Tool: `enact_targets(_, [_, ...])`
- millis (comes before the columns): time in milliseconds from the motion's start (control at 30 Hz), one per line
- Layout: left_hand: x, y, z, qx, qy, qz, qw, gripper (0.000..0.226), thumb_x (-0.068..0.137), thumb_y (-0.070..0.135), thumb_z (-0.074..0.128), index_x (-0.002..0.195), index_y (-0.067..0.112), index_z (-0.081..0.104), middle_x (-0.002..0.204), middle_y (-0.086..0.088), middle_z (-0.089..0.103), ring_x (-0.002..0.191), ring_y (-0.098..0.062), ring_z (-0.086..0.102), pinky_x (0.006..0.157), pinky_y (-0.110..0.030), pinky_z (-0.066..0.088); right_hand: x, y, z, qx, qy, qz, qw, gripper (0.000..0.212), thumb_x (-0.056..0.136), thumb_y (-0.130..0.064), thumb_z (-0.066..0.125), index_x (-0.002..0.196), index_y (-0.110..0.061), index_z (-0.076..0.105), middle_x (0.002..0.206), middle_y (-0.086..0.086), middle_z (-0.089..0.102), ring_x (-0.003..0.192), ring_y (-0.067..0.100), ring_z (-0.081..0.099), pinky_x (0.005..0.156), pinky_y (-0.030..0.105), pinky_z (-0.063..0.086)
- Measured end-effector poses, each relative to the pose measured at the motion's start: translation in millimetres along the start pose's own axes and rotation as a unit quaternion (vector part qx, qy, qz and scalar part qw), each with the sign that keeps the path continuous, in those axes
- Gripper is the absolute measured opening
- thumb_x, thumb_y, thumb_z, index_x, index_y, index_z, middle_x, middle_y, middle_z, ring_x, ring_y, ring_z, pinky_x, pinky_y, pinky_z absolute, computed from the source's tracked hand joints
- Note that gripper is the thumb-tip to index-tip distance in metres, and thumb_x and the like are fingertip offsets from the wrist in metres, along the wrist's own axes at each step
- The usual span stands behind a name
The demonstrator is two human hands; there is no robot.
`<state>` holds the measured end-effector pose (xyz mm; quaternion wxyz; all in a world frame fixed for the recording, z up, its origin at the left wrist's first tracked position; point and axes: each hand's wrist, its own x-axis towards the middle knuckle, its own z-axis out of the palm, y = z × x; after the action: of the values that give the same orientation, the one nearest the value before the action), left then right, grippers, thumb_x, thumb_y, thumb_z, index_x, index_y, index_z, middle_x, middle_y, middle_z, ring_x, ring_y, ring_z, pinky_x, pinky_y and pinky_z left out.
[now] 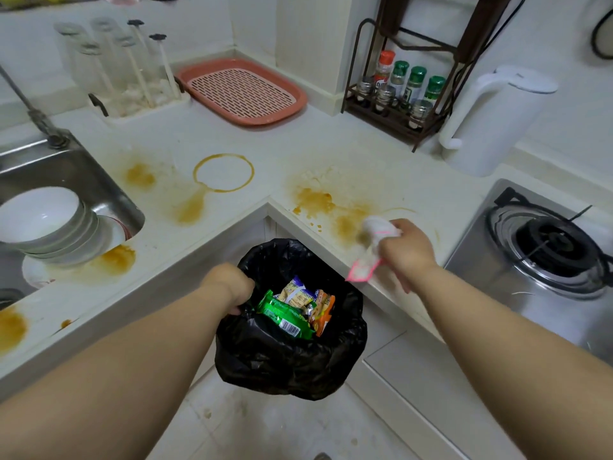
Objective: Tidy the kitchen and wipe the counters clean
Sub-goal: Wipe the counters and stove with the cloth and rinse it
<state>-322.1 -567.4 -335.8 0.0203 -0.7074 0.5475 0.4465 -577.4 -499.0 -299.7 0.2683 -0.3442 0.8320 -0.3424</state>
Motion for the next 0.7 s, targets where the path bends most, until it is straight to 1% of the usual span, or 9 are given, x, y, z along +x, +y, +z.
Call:
enact_targets(67, [3.2, -2.7, -2.9, -0.012, 0.015, 0.013, 1.000, 0.019, 0.093, 0.008, 0.052, 0.104, -0.006, 0.058, 0.109, -0.020, 0.065, 0.097, -0.034, 0.067, 0.072, -0.035, 0.058, 13.0, 6.9, -8.0, -0.038, 0.033, 0.053, 0.997, 0.046, 0.070, -0.031, 0.047, 0.114, -0.018, 0.049, 0.101, 0.011, 0.064, 0.090, 0.033, 0.063, 0.072, 0.035, 0.048])
enact_targets(133, [5.0, -4.2, -5.1, -0.014, 0.026, 0.014, 0.999, 0.015, 0.092, 0.008, 0.053, 0.080, 0.000, 0.053, 0.096, -0.018, 0.065, 0.094, -0.035, 0.067, 0.052, -0.024, 0.055, 17.2, 13.6, -4.5, -0.114, 0.020, 0.066, 0.991, 0.040, 0.081, -0.024, 0.048, 0.119, -0.011, 0.049, 0.111, 0.015, 0.061, 0.101, 0.034, 0.060, 0.081, 0.034, 0.046])
enact_targets(200, [8.3, -5.6, -6.1, -0.012, 0.012, 0.002, 1.000, 0.026, 0.092, 0.008, 0.052, 0.068, 0.006, 0.043, 0.078, -0.012, 0.060, 0.088, -0.036, 0.067, 0.039, -0.021, 0.048, 9.7, 7.5, 12.9, -0.174, 0.001, 0.032, 0.984, 0.031, 0.083, -0.019, 0.045, 0.112, -0.011, 0.054, 0.110, 0.017, 0.061, 0.099, 0.035, 0.059, 0.076, 0.032, 0.044])
enact_targets(267, [12.2, -6.7, -8.0, -0.018, 0.022, 0.001, 1.000, 0.028, 0.092, 0.009, 0.052, 0.067, 0.007, 0.041, 0.073, -0.011, 0.056, 0.069, -0.033, 0.065, 0.040, -0.023, 0.048, -0.4, -3.3, 38.9, -0.193, -0.043, -0.017, 0.980, 0.025, 0.081, -0.014, 0.044, 0.103, -0.012, 0.057, 0.097, 0.016, 0.064, 0.088, 0.033, 0.061, 0.066, 0.029, 0.043])
enact_targets(367, [13.2, -6.2, -8.1, -0.013, 0.022, -0.006, 1.000, 0.025, 0.092, 0.008, 0.051, 0.068, 0.005, 0.043, 0.067, -0.011, 0.054, 0.048, -0.024, 0.055, 0.032, -0.022, 0.044, -14.7, -16.7, 68.5, -0.195, -0.096, -0.058, 0.974, 0.036, 0.081, -0.012, 0.049, 0.117, -0.015, 0.057, 0.108, 0.013, 0.057, 0.097, 0.032, 0.057, 0.068, 0.027, 0.040])
enact_targets(500, [13.6, -7.6, -9.8, -0.018, 0.007, -0.008, 1.000, 0.024, 0.093, 0.009, 0.050, 0.070, 0.005, 0.045, 0.070, -0.011, 0.057, 0.052, -0.021, 0.057, 0.030, -0.019, 0.041, -19.8, -26.3, 61.9, -0.103, -0.191, -0.042, 0.975, 0.032, 0.079, -0.012, 0.049, 0.107, -0.009, 0.065, 0.079, 0.003, 0.060, 0.070, 0.021, 0.055, 0.054, 0.020, 0.038])
enact_targets(567, [14.6, -9.4, -8.1, -0.019, 0.006, -0.005, 1.000, 0.024, 0.093, 0.008, 0.050, 0.070, 0.004, 0.046, 0.080, -0.012, 0.059, 0.055, -0.020, 0.057, 0.033, -0.019, 0.044, -22.1, -29.6, 58.5, -0.074, -0.169, -0.054, 0.981, 0.035, 0.075, -0.025, 0.049, 0.103, -0.012, 0.065, 0.082, -0.001, 0.058, 0.074, 0.017, 0.054, 0.060, 0.019, 0.038])
enact_targets(633, [12.2, -12.8, -7.1, -0.039, 0.017, 0.005, 0.999, 0.017, 0.092, 0.009, 0.052, 0.080, -0.002, 0.052, 0.090, -0.016, 0.061, 0.067, -0.028, 0.064, 0.051, -0.027, 0.055, -25.2, -29.7, 61.0, -0.032, -0.180, -0.027, 0.983, 0.023, 0.080, -0.015, 0.052, 0.098, -0.008, 0.066, 0.081, 0.003, 0.056, 0.072, 0.019, 0.053, 0.064, 0.023, 0.038])
enact_targets(700, [9.3, -19.4, -6.6, -0.054, 0.046, 0.012, 0.997, 0.021, 0.091, 0.009, 0.053, 0.103, -0.007, 0.058, 0.101, -0.022, 0.064, 0.089, -0.035, 0.068, 0.066, -0.037, 0.059, -30.1, -26.8, 66.4, 0.018, -0.190, 0.012, 0.981, 0.020, 0.079, 0.002, 0.051, 0.084, -0.011, 0.066, 0.070, 0.005, 0.057, 0.063, 0.020, 0.053, 0.059, 0.023, 0.040])
